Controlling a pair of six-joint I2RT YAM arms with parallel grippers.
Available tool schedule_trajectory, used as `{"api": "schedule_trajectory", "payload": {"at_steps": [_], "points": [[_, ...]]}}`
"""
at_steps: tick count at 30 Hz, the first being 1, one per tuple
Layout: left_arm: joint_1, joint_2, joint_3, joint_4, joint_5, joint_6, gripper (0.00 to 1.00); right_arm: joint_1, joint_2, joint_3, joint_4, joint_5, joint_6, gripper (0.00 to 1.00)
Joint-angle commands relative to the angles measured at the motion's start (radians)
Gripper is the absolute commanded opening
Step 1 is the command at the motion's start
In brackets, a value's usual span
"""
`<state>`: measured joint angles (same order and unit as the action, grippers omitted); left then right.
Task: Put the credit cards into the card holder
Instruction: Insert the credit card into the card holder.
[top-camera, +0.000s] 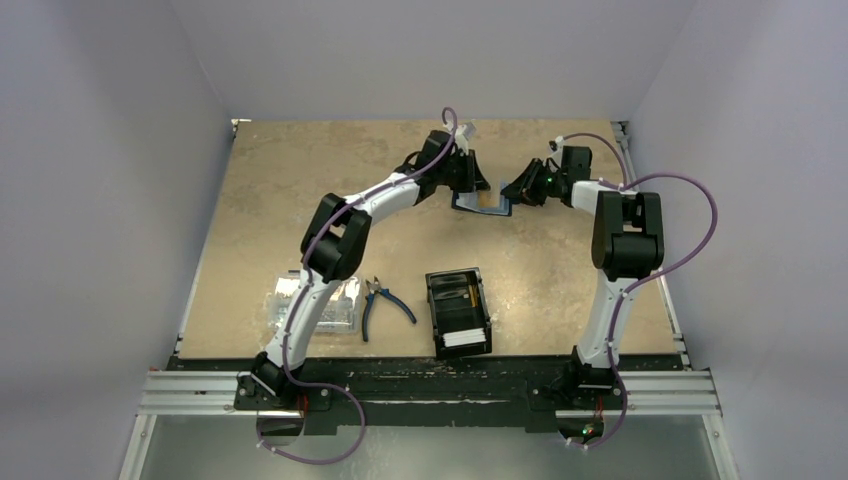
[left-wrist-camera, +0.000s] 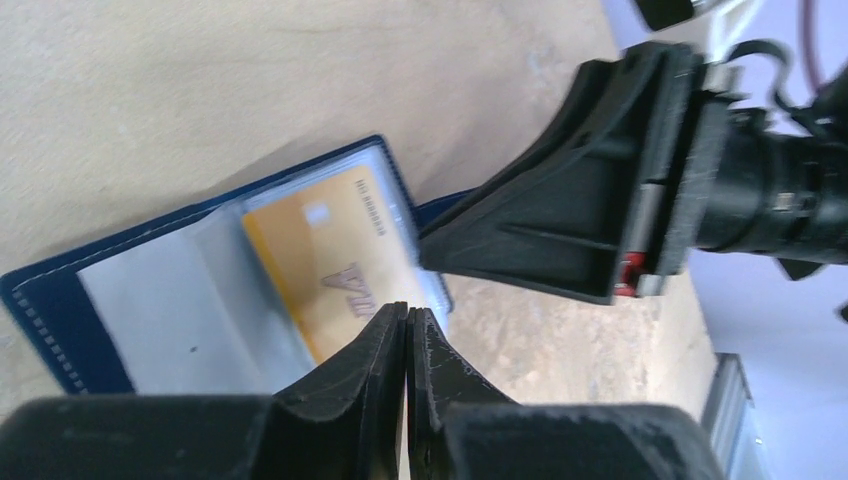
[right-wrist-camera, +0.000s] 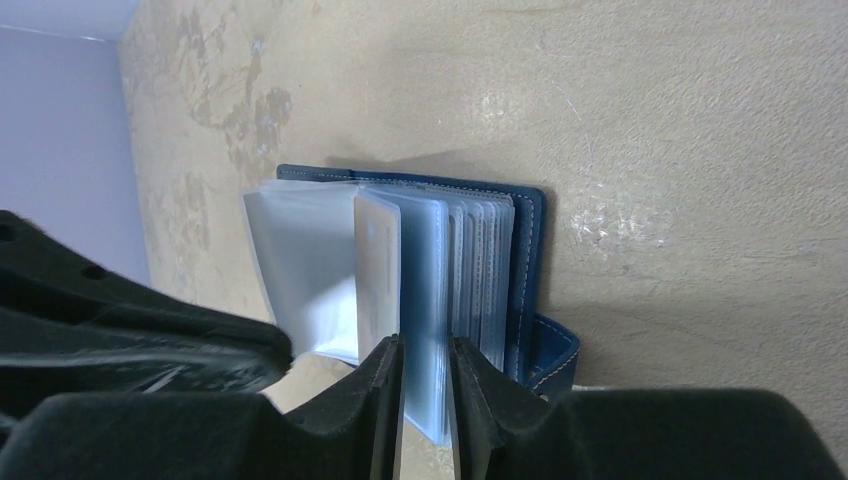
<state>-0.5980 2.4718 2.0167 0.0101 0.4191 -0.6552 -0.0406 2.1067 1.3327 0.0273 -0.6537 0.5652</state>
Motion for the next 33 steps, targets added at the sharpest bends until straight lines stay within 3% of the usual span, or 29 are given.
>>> {"api": "schedule_trajectory", "payload": {"at_steps": [1, 10, 25, 33], "points": [[-0.002, 0.017, 0.038, -0.076, -0.087, 0.064, 0.07, -0.003, -0.055, -0.005, 0.040, -0.045, 0.004, 0.29], [-0.001, 0.006, 0.010, -0.090, -0.092, 0.072, 0.04, 0.001, -0.062, 0.000, 0.035, -0.047, -0.007, 0.30], [-0.001, -0.038, -0.004, -0.104, -0.076, 0.068, 0.05, 0.033, -0.075, 0.057, -0.067, 0.019, -0.073, 0.42], [0.009, -0.132, -0.017, -0.128, -0.078, 0.060, 0.12, 0.081, -0.061, 0.116, -0.144, 0.081, -0.118, 0.50]]}}
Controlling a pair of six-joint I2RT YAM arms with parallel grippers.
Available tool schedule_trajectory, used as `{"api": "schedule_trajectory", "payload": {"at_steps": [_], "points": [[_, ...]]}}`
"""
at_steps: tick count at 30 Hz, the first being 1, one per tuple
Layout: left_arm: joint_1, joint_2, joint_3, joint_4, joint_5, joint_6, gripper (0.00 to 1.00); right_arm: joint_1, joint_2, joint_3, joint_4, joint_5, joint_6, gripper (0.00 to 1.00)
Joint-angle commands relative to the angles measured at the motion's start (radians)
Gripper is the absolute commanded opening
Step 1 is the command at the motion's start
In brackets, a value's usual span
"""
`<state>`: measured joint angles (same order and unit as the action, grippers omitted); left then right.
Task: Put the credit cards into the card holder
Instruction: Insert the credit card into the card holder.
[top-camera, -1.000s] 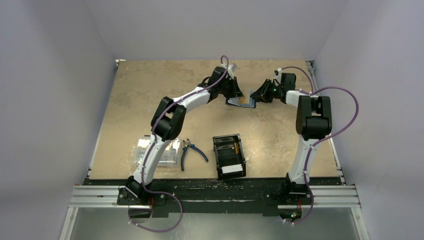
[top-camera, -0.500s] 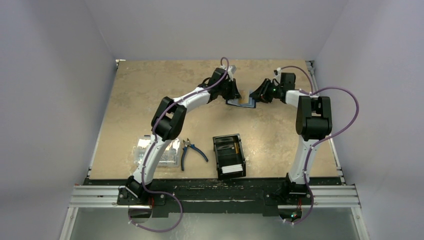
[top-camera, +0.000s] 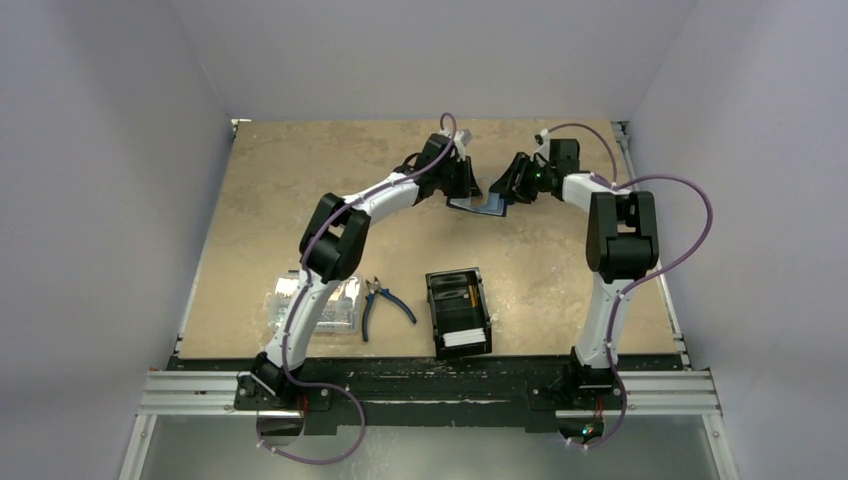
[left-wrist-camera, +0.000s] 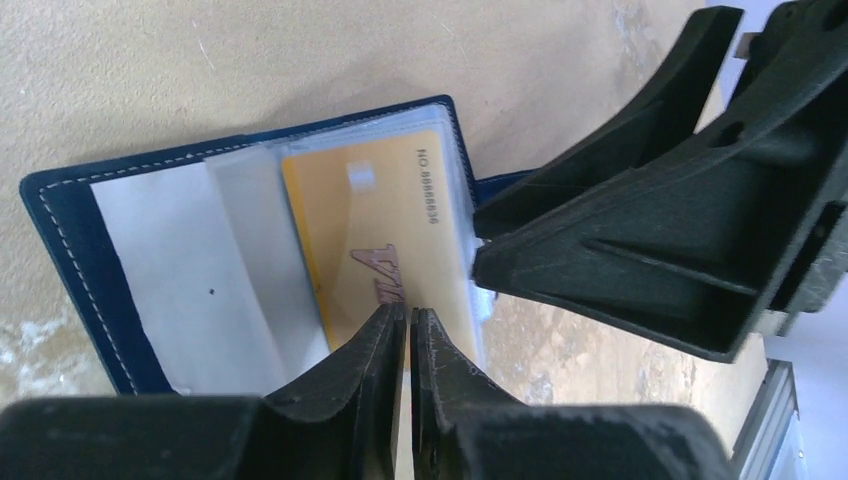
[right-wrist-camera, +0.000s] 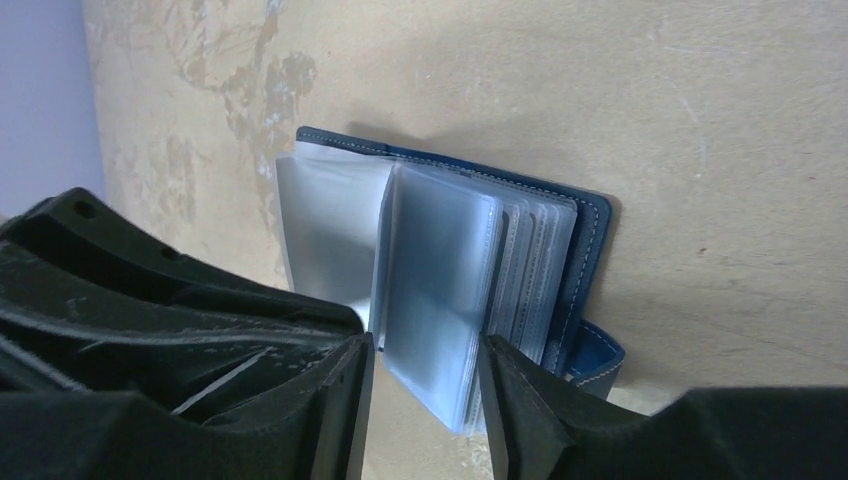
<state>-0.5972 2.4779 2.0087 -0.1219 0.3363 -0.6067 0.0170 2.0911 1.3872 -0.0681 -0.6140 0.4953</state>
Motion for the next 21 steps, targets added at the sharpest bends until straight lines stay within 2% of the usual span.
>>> {"api": "schedule_trajectory", "payload": {"at_steps": [1, 10, 21], "points": [[0.010, -0.152, -0.013, 0.004, 0.004, 0.011, 0.14, 0.028, -0.045, 0.068, -0.060, 0.051, -0.055, 0.52], [0.043, -0.291, -0.090, -0.014, -0.049, 0.009, 0.15, 0.079, -0.033, 0.153, -0.178, 0.175, -0.126, 0.71], [0.124, -0.613, -0.407, 0.051, -0.168, -0.038, 0.16, 0.211, 0.076, 0.389, -0.409, 0.409, -0.225, 0.89]]}}
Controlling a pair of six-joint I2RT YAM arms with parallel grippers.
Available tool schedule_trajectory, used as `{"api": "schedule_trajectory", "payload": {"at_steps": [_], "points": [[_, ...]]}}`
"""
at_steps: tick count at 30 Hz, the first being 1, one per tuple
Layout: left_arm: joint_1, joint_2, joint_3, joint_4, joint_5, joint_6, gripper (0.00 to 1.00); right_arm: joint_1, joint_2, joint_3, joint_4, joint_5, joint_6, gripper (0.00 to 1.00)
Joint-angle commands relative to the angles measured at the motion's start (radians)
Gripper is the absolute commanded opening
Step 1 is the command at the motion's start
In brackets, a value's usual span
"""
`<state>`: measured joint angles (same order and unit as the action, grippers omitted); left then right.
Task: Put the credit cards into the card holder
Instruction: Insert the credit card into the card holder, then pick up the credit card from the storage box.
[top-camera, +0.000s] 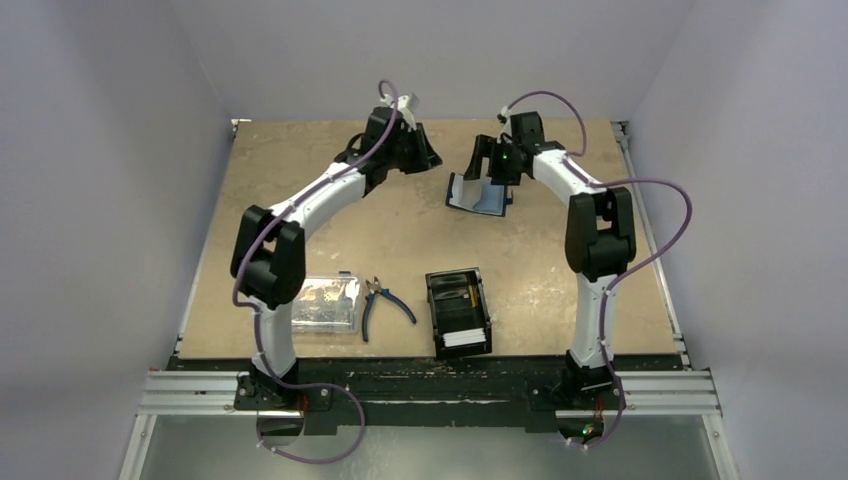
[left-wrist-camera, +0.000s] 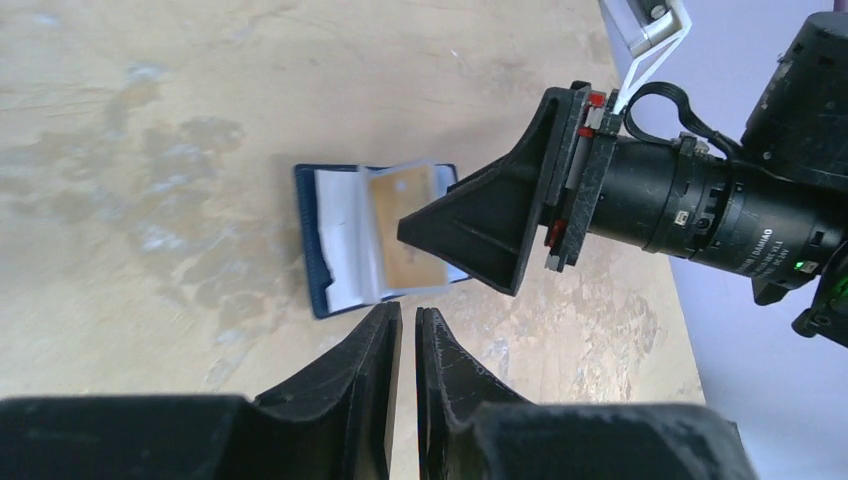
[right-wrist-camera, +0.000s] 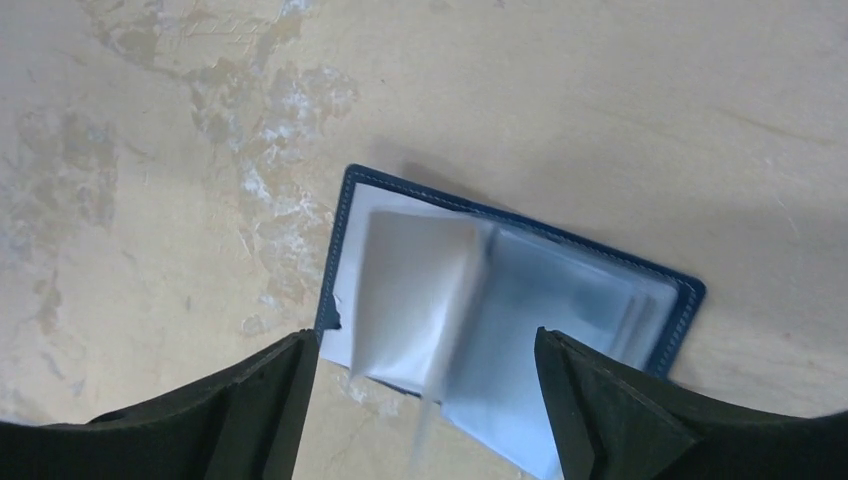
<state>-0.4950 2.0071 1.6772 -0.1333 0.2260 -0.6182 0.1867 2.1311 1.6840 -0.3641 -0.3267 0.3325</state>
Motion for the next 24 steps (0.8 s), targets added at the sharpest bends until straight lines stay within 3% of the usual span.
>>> {"api": "schedule_trajectory", "payload": {"at_steps": [1, 8, 13, 17, 24], "points": [[0.024, -0.165, -0.095, 0.065, -0.068, -0.031, 0.16, 0.052, 0.043, 0.113, -0.127, 0.123, -0.075, 0.90], [0.024, -0.297, -0.179, 0.047, -0.051, -0.042, 0.17, 0.081, 0.086, 0.198, -0.057, -0.173, -0.024, 0.95], [0.024, -0.392, -0.237, 0.015, -0.042, -0.025, 0.17, 0.136, 0.066, 0.217, -0.044, -0.167, 0.008, 0.96], [0.029, -0.448, -0.214, -0.082, -0.037, 0.027, 0.20, 0.131, 0.007, 0.191, -0.112, -0.299, -0.022, 0.96], [0.047, -0.452, -0.083, -0.370, 0.043, 0.228, 0.45, 0.204, -0.443, -0.098, -0.261, 0.153, -0.126, 0.94]]}}
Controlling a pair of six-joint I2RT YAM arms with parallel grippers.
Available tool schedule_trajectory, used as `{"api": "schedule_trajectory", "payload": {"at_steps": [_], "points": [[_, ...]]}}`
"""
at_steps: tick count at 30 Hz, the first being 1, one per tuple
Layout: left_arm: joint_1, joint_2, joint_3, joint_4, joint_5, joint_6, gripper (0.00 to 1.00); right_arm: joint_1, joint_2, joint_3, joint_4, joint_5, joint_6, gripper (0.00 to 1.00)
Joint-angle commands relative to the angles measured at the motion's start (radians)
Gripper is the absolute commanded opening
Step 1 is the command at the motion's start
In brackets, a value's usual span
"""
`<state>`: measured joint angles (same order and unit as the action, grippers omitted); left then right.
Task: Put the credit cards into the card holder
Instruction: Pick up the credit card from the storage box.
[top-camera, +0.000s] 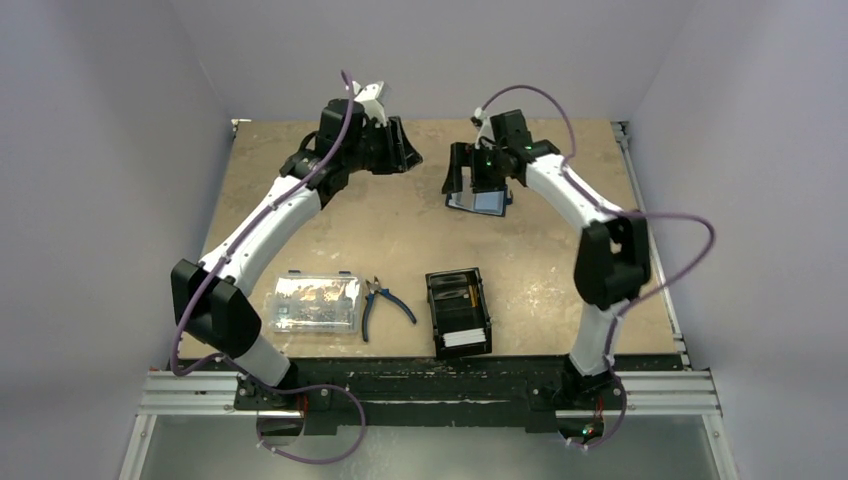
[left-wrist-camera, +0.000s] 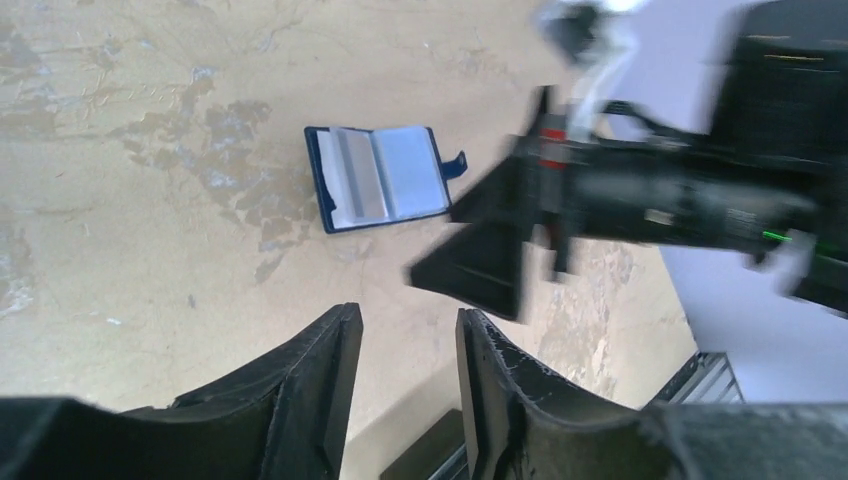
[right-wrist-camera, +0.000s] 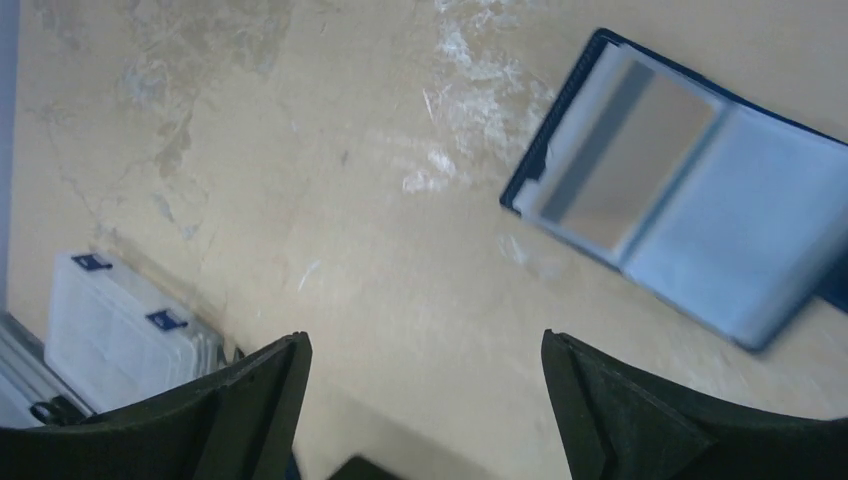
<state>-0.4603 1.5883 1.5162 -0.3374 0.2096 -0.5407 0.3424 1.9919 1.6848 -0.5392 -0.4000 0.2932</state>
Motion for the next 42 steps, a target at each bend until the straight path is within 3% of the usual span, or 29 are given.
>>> {"api": "schedule_trajectory", "payload": {"at_steps": [1, 3, 5, 8, 9, 12, 15, 18, 26, 34, 42], "points": [[0.012, -0.034, 0.076, -0.183, 0.067, 0.177, 0.46, 0.067, -0.371, -0.157, -0.089, 0.273, -0.122, 0.95], [0.012, -0.047, 0.039, -0.176, 0.066, 0.213, 0.49, 0.095, -0.505, -0.277, -0.046, 0.367, -0.197, 0.96], [0.013, -0.064, -0.018, -0.151, 0.044, 0.221, 0.51, 0.098, -0.637, -0.411, 0.019, 0.359, -0.304, 0.98], [0.014, -0.087, -0.101, -0.101, 0.068, 0.218, 0.52, 0.104, -0.847, -0.538, 0.051, 0.193, -0.533, 0.99], [0.014, -0.094, -0.131, -0.078, 0.076, 0.220, 0.52, 0.104, -0.908, -0.580, 0.036, 0.099, -0.677, 0.99], [0.017, -0.109, -0.232, -0.011, 0.092, 0.215, 0.52, 0.130, -1.050, -0.652, -0.182, -0.145, -1.099, 0.99], [0.034, -0.115, -0.256, -0.017, 0.124, 0.205, 0.52, 0.149, -1.081, -0.649, -0.324, -0.224, -1.215, 0.99], [0.035, -0.148, -0.258, -0.017, 0.086, 0.218, 0.51, 0.212, -1.023, -0.654, -0.384, -0.271, -1.230, 0.99], [0.042, -0.183, -0.249, -0.035, 0.054, 0.233, 0.51, 0.436, -0.746, -0.660, -0.433, -0.185, -1.253, 0.97], [0.061, -0.205, -0.250, -0.033, 0.053, 0.233, 0.51, 0.501, -0.521, -0.608, -0.374, -0.186, -1.189, 0.93], [0.077, -0.215, -0.250, -0.031, 0.066, 0.230, 0.51, 0.539, -0.446, -0.640, -0.348, -0.169, -1.151, 0.89]]}}
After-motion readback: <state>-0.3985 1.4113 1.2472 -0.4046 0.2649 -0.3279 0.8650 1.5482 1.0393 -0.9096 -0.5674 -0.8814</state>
